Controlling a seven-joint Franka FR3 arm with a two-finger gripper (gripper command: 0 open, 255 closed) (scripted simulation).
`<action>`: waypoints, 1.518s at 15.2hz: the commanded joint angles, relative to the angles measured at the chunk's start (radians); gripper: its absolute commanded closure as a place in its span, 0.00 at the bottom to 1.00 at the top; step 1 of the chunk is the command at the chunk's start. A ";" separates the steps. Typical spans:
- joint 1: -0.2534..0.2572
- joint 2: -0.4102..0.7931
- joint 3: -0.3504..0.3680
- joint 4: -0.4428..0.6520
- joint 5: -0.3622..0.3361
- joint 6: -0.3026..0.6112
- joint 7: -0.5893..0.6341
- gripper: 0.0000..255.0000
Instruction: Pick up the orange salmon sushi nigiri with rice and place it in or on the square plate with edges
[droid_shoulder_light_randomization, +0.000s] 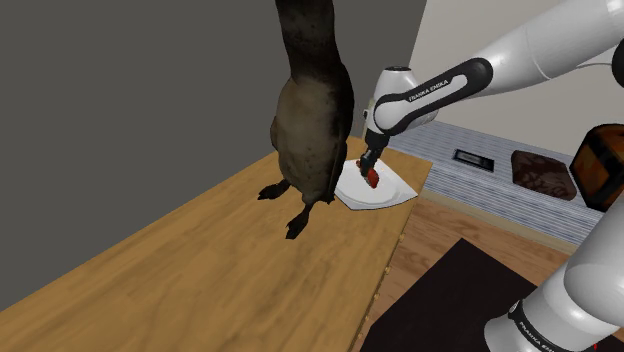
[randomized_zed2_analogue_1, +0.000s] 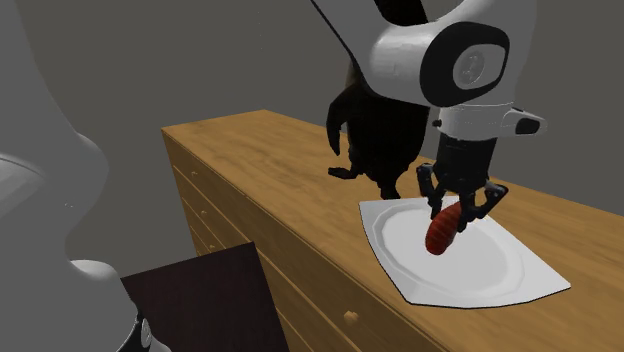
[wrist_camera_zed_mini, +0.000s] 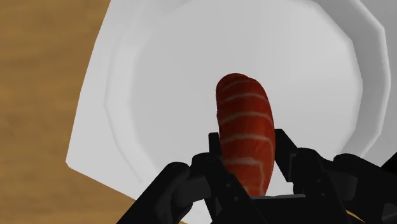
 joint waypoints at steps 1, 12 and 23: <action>0.001 0.016 0.000 -0.012 -0.003 0.029 0.003 1.00; 0.001 0.036 -0.001 -0.021 -0.006 0.057 0.006 0.00; 0.001 -0.049 0.002 0.011 0.007 -0.059 -0.003 0.00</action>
